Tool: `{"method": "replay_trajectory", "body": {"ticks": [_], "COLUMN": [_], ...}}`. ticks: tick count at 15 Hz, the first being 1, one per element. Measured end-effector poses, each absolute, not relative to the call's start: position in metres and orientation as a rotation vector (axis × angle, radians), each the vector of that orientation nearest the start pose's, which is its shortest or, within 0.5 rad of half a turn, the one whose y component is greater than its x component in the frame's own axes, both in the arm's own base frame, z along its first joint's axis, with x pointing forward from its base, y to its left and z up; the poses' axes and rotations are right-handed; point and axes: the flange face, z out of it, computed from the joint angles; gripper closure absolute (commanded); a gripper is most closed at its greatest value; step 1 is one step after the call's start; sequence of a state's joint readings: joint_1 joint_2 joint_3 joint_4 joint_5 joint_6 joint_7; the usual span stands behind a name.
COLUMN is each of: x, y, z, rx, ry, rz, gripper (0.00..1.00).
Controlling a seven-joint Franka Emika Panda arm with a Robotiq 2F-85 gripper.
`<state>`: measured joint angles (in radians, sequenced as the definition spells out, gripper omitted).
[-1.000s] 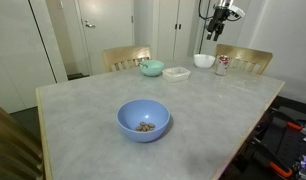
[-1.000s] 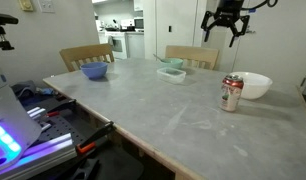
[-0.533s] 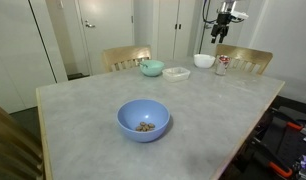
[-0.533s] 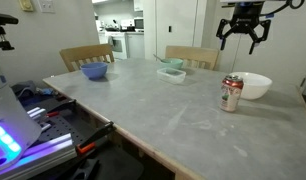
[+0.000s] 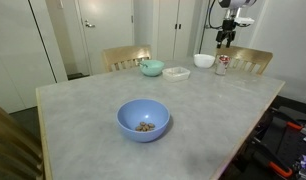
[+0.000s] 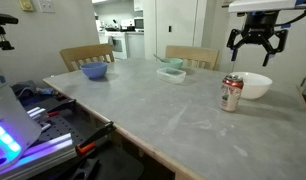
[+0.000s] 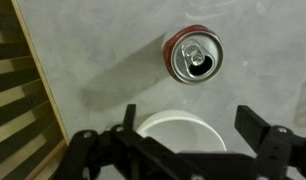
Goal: Move the can to the left, then move the plastic box and the bowl to the right
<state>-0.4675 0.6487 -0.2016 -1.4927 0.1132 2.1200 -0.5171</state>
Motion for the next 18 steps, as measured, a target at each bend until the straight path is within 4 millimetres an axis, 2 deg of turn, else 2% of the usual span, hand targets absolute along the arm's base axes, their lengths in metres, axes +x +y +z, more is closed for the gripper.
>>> {"method": "replay_trajectory", "body": {"ticks": [4, 12, 18], "x": [0.566, 0.551, 0.543], "y": [-0.422, -0.399, -0.403], "z": [0.287, 0.256, 0.252], "rx": [-3.114, -3.002, -2.991], "ry": [0.424, 0.562, 0.620], "rz": [0.065, 0.181, 0.200], "gripper": [0.00, 0.00, 0.00]}}
